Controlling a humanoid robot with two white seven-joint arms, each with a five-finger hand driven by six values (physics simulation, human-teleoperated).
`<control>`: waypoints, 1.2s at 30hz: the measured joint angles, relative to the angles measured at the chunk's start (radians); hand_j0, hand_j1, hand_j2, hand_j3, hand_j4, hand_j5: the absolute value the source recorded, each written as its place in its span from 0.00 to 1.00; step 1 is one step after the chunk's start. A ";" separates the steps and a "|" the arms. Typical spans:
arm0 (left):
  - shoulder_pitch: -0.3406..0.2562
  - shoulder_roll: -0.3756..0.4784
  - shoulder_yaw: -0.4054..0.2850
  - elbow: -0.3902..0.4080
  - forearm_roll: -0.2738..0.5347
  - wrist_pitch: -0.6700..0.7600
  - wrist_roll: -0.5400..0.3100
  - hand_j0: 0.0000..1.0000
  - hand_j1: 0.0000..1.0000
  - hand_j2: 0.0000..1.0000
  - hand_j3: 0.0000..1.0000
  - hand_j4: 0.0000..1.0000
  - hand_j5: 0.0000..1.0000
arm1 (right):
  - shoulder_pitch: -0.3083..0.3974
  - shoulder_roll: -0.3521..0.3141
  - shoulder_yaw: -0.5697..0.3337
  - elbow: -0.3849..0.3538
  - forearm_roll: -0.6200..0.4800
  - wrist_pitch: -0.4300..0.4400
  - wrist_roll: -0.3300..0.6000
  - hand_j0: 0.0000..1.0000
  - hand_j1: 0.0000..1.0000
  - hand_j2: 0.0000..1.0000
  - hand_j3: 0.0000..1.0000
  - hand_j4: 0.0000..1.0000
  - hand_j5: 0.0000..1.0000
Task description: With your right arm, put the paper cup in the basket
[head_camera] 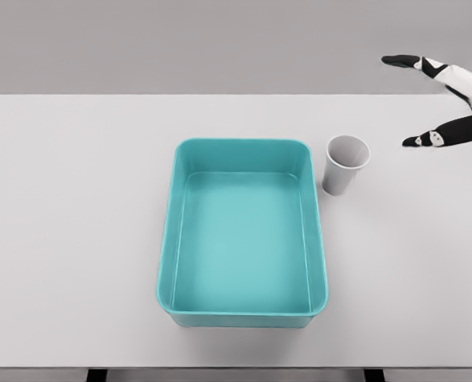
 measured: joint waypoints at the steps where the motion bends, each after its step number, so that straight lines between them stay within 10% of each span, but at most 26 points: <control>1: 0.000 0.000 0.000 0.000 0.000 0.000 0.000 1.00 1.00 1.00 1.00 1.00 1.00 | 0.003 0.003 -0.007 0.006 -0.028 0.033 0.000 1.00 1.00 1.00 1.00 1.00 1.00; 10: 0.000 0.000 0.000 0.000 0.000 0.000 0.000 1.00 1.00 1.00 1.00 1.00 1.00 | 0.060 0.073 -0.006 0.117 -0.093 0.203 0.000 1.00 1.00 1.00 1.00 1.00 1.00; 36: 0.000 0.000 0.000 0.000 0.000 0.000 0.000 1.00 1.00 1.00 1.00 1.00 1.00 | 0.130 0.231 -0.014 0.273 -0.251 0.162 0.000 1.00 1.00 1.00 1.00 1.00 1.00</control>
